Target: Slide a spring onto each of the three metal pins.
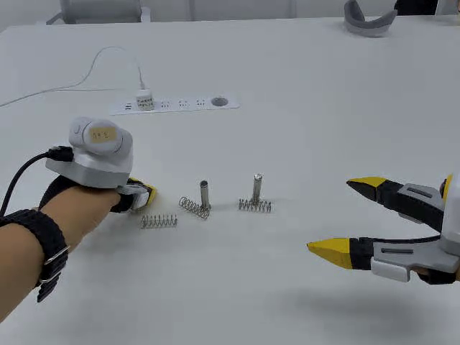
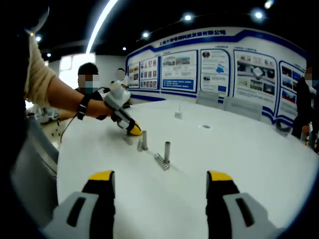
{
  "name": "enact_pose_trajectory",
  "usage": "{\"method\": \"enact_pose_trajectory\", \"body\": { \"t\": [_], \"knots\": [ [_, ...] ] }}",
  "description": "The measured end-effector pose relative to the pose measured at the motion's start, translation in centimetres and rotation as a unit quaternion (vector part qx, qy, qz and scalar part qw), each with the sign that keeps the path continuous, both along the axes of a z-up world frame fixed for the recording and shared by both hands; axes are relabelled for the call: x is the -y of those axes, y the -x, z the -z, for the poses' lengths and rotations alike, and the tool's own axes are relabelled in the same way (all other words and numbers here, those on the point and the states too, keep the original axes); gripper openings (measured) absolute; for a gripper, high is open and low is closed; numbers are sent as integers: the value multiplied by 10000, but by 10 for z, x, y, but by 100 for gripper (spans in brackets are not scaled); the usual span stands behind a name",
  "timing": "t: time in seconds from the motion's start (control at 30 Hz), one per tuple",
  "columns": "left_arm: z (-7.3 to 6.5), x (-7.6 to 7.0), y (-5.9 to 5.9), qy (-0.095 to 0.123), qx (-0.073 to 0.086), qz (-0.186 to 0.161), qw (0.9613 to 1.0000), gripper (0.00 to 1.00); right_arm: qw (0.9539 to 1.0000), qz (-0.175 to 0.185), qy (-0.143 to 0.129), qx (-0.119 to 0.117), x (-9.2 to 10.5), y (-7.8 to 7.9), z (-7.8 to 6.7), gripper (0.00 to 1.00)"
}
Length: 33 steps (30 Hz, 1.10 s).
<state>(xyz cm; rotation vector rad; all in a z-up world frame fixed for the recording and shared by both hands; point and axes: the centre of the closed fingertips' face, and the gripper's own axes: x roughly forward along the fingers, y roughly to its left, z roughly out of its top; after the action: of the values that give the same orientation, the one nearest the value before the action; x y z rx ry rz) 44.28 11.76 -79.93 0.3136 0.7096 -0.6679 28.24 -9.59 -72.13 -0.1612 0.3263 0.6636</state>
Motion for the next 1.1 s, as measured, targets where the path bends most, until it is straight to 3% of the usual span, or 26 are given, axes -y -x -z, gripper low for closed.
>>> {"method": "enact_pose_trajectory", "body": {
  "t": [0.2,0.53,1.1],
  "knots": [
    [0,0,1,18,-4,-36,10000,8,10000,-30,14,7,-1,0,0,76],
    [-19,3,3,247,170,-20,9995,7,10000,-64,25,8,-2,0,0,76],
    [-45,-2,21,656,302,-51,9974,7,9998,-142,72,71,-7,1,-5,76]
  ]
}}
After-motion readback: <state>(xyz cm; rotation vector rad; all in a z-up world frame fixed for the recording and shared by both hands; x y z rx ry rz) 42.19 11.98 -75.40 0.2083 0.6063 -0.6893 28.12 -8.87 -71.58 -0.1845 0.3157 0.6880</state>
